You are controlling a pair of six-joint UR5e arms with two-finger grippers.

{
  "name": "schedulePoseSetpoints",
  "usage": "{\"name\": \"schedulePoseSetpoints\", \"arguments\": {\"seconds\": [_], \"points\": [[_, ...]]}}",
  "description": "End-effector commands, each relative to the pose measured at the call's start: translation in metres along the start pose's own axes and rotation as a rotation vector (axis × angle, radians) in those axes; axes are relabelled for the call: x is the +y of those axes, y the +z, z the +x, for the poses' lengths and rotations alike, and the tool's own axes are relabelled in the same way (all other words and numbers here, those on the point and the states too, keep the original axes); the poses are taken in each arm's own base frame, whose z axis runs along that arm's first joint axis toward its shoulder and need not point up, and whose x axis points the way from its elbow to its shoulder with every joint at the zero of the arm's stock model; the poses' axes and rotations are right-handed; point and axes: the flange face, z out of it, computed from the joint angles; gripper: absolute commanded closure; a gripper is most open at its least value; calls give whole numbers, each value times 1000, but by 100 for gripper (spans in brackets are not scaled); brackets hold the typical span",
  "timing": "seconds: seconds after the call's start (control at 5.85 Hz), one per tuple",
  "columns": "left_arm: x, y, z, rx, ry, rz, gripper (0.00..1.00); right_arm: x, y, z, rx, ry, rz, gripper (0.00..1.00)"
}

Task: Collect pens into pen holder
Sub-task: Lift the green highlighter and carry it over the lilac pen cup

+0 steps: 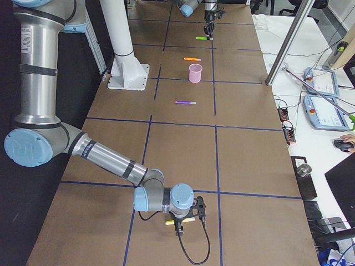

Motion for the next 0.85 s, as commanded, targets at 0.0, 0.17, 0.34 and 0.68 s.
{"name": "schedulePoseSetpoints", "arguments": {"seconds": [0.0, 0.17, 0.34, 0.68], "points": [[-4, 40, 27, 172, 29, 133, 100, 0, 0, 0, -3, -2, 1, 0], [2, 51, 44, 198, 73, 215, 100, -1, -1, -1, -7, -4, 3, 0], [7, 56, 61, 231, 113, 268, 100, -1, -1, -2, -9, -4, 3, 0], [11, 73, 112, 301, 105, 424, 100, 0, -1, -1, -10, -2, 2, 0]]}}
